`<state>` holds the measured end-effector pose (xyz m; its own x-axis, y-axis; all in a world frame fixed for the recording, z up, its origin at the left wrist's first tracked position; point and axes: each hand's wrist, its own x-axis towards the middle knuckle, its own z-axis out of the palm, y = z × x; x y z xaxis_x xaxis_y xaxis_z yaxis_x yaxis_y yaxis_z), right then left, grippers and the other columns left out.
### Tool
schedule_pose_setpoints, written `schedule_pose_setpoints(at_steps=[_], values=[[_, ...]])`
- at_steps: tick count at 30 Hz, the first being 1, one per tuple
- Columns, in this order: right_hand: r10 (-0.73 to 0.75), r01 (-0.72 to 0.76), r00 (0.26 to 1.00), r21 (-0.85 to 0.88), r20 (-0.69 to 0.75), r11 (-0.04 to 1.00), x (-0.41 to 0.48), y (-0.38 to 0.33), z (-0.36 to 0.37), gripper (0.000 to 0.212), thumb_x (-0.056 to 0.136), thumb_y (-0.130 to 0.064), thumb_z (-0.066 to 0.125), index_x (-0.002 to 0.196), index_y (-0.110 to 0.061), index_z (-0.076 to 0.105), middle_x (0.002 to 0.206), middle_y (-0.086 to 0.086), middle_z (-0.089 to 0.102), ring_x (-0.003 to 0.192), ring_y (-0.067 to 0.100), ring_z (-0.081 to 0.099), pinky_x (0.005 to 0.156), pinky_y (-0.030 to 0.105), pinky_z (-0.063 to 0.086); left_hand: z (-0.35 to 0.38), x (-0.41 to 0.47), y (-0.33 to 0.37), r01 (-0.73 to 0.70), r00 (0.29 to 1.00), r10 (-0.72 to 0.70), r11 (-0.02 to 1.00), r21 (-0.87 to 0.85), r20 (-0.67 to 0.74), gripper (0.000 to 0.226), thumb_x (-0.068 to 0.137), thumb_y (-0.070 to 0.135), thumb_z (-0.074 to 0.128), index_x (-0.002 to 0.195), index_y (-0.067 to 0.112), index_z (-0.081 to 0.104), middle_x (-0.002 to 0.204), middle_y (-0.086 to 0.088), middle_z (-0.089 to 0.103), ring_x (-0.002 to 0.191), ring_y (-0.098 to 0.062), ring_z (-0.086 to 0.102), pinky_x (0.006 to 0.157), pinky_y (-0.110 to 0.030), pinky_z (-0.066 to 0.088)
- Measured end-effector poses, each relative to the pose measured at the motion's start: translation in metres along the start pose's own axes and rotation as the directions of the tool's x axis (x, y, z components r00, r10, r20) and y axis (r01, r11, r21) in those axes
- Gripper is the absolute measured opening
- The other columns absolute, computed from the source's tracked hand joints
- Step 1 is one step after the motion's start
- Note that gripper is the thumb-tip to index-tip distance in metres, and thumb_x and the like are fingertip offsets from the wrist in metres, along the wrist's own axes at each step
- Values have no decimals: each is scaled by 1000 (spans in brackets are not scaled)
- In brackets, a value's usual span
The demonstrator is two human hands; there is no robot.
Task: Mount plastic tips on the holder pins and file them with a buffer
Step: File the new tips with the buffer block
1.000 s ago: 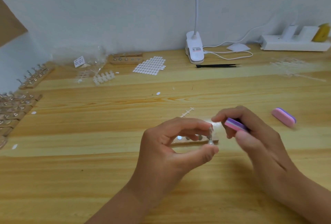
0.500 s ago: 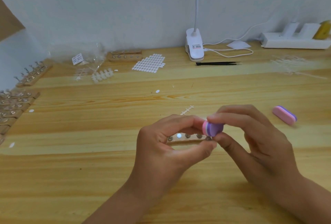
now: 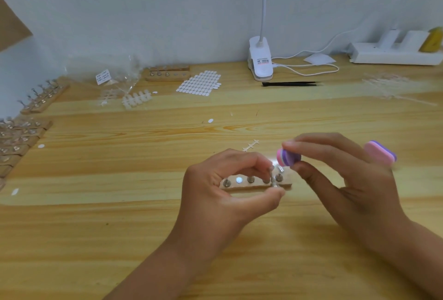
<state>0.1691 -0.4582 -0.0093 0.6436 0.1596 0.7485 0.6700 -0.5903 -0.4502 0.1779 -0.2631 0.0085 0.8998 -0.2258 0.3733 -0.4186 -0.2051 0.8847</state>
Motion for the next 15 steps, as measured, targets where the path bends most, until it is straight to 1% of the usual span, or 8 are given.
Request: schedule_pose_setpoints(at_steps=[2,4,5,7,9,11,13,15], values=[[-51,51,999,34,9,998,0,-4,1,24,94,-8,62,117,-7,66,113,3,67,107,9,65,94,18,48,0,1,1,-3,1000,3,1000,3,-1,25,64,14,87,85,24,76,86,8,74,85,-14,71,79,-36,54],[-127,125,990,34,56,992,-3,-7,4,24,96,-6,59,119,-5,64,115,4,65,108,13,64,93,22,49,1,1,2,-18,1000,18,1000,10,10,28,66,13,85,88,27,77,89,8,74,88,-15,71,80,-36,54],[-144,143,987,19,79,990,-4,-5,3,24,96,-5,57,120,-4,64,115,4,65,108,16,64,91,25,50,1,0,2,-18,1000,18,1000,16,9,28,66,13,85,88,28,77,89,9,74,88,-15,71,79,-35,54],[-124,126,988,-11,93,992,-4,-1,1,26,95,-3,56,120,-4,64,114,7,65,106,19,65,89,30,52,2,0,0,8,1000,-8,1000,15,3,27,64,14,85,86,28,76,87,9,73,86,-14,71,79,-35,53],[-99,99,992,7,77,995,-3,-2,1,26,94,-4,57,119,-7,64,115,7,66,108,18,65,91,29,52,2,0,-1,30,1000,-30,1000,2,7,27,64,14,85,86,28,76,87,9,73,86,-13,71,79,-31,53],[-123,123,989,17,77,992,-4,-5,4,25,95,-3,58,118,-7,64,115,6,65,109,16,64,93,26,50,2,1,-1,17,1000,-17,1000,-6,6,29,65,13,86,88,28,76,88,10,73,86,-12,71,78,-26,54],[-159,161,982,-13,102,987,-6,-3,4,23,96,-3,57,118,-4,65,114,5,64,107,17,63,94,26,49,2,1,-1,0,1000,0,1000,8,8,28,65,12,85,87,28,76,87,11,73,84,-11,71,77,-23,54],[-119,125,988,-53,96,991,-4,2,1,24,96,-4,56,119,-7,64,113,6,64,107,17,63,94,27,50,1,1,-2,12,1000,-12,1000,5,6,27,64,12,86,84,26,75,84,9,72,82,-11,71,77,-22,53]])
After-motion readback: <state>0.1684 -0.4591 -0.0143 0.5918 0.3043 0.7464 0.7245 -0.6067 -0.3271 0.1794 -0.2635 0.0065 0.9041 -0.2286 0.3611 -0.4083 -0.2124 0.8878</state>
